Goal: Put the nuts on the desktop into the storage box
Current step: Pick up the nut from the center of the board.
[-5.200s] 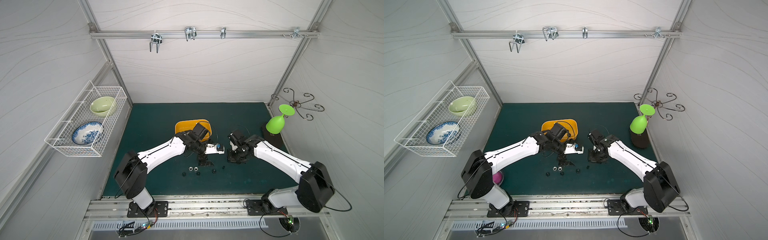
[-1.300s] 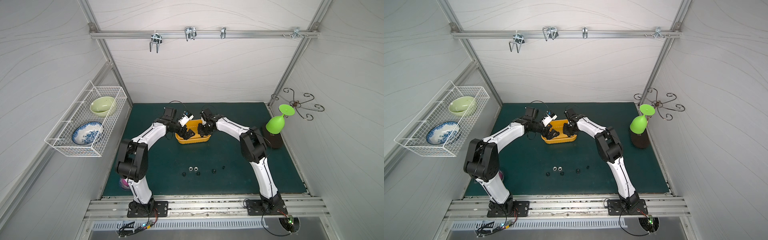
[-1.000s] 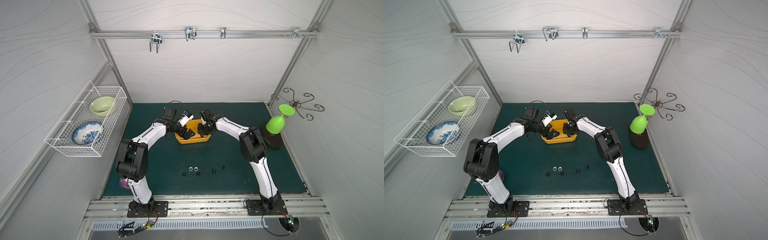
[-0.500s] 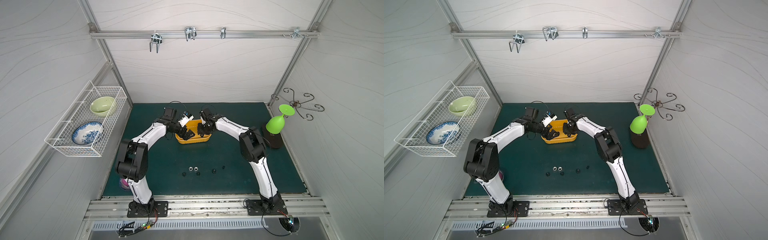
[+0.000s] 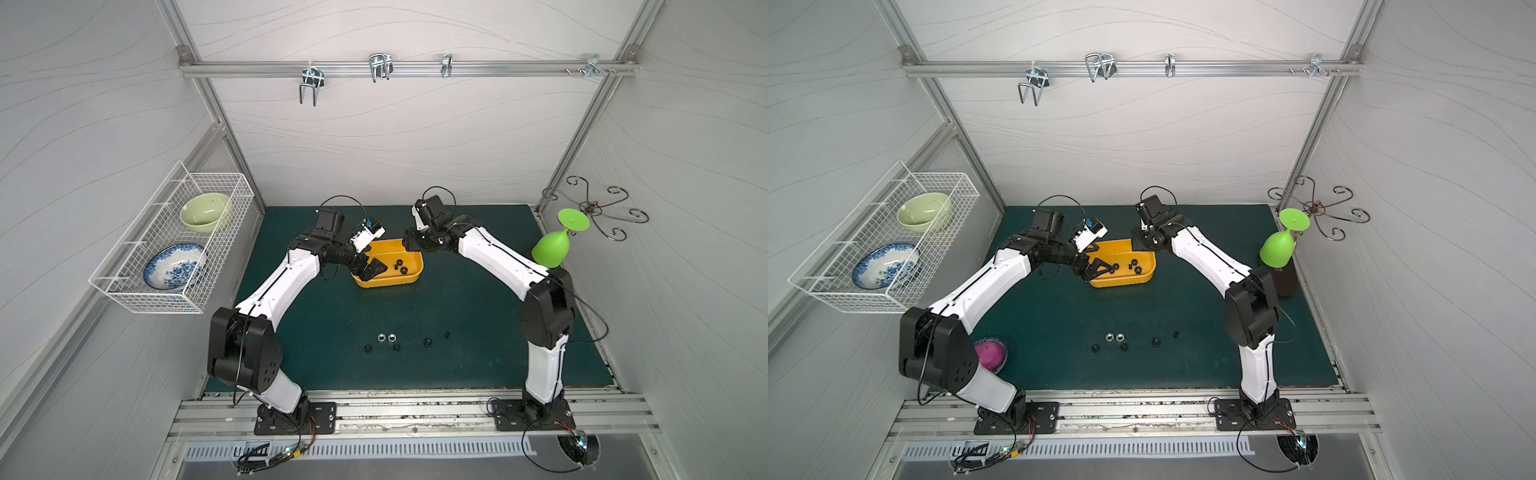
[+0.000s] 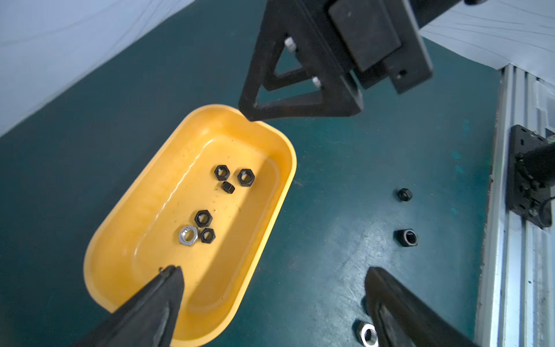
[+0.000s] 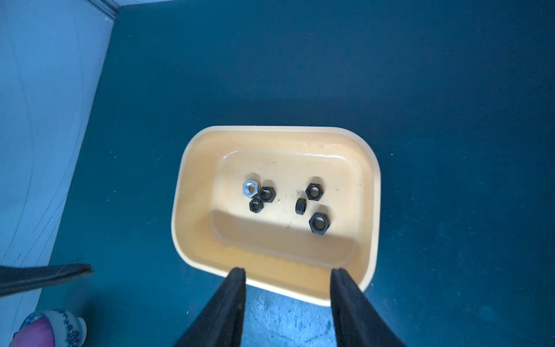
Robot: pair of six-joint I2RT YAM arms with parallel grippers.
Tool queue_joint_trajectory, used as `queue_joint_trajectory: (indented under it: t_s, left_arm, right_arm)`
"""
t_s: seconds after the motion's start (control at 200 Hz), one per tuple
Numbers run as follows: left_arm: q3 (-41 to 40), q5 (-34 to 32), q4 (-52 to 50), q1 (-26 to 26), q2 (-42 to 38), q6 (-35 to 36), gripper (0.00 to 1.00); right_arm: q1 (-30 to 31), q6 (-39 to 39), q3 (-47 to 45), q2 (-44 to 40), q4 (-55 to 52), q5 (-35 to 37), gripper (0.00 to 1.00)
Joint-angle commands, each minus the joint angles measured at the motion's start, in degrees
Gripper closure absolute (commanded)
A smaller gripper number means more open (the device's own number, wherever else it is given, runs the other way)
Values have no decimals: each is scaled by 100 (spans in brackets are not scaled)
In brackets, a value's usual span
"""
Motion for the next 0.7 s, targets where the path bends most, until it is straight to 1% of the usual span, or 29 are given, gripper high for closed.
queue_joint_trajectory:
  t_s: [0.0,0.165,0.25,0.305,0.39,0.45,0.525,0.57,0.64,0.695]
  left_arm:
    - [413,343,-447,35,-200,86,1]
    - [781,910,-1182,34,-321,107,1]
    - [860,1274,-1545,35,-369,332,1]
    - [917,1564,-1913,35,-360,618,2]
    - [1025,1967,-2660,-3,-261,1490,1]
    - [987,1947,-2807,-92,-230,1741,1]
    - [836,1777,-2595,-250,-241,1761,2]
    - [728,1666,-2423,-357,-260,1734,1]
    - [698,1423,-2325,-567,-226,1747,2]
    - [743,1191,-2324,-730,-179,1807,2]
  right_arm:
    - [117,-138,-357,-529,-369,237,46]
    - [327,-325,-809,-1287,-894,399,37]
    - [426,-363,-1044,-1650,-1236,441,35]
    - [469,-346,-1225,-1901,-1406,471,33]
    - [502,-247,-1515,-2237,-1584,508,32]
    - [515,-140,-1633,-2412,-1681,511,30]
    - [528,12,-1712,-2574,-1824,509,27]
    - [550,81,-1780,-2654,-1889,478,24]
    - [584,184,-1880,-2747,-2039,469,17]
    - [610,233,-1984,-2818,-2143,490,14]
